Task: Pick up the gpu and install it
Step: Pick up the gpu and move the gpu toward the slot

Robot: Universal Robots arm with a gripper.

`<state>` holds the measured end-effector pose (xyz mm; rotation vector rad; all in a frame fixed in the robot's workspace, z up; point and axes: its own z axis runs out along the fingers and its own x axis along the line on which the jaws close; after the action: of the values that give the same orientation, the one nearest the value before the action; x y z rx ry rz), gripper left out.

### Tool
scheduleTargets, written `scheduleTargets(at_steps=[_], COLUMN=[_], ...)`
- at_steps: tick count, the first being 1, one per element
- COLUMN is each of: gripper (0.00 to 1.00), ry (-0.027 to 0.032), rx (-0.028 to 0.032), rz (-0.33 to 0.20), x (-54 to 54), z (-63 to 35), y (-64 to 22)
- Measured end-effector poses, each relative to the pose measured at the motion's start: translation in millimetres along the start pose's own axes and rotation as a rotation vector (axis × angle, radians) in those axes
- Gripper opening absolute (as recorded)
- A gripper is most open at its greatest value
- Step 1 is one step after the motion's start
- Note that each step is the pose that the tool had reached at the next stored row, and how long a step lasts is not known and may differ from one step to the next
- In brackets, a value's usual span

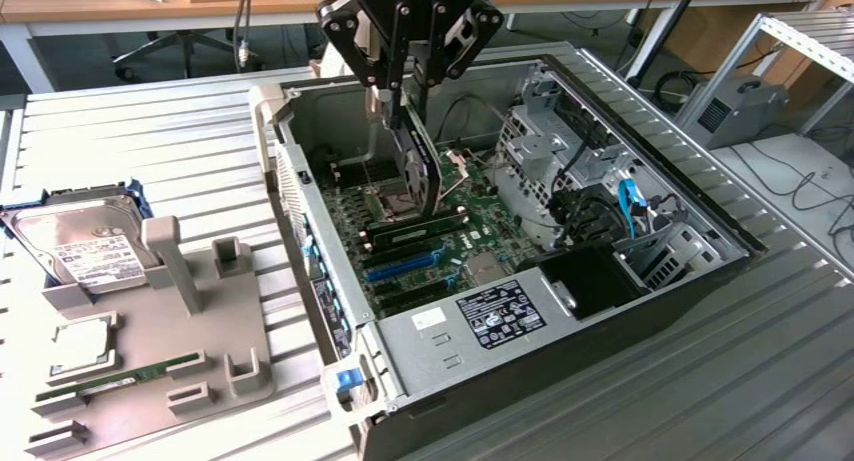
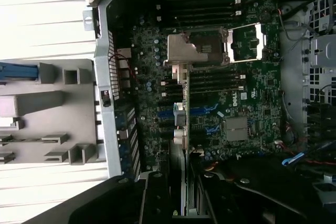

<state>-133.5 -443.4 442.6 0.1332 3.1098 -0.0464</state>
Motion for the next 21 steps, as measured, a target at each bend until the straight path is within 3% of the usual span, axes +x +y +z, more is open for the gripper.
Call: scheduleTargets(at_steps=[21], gripper=[0.26], ry=[0.0000], rx=[0.0000], rz=[0.000], x=[-26.0], z=[5.4], y=[2.4])
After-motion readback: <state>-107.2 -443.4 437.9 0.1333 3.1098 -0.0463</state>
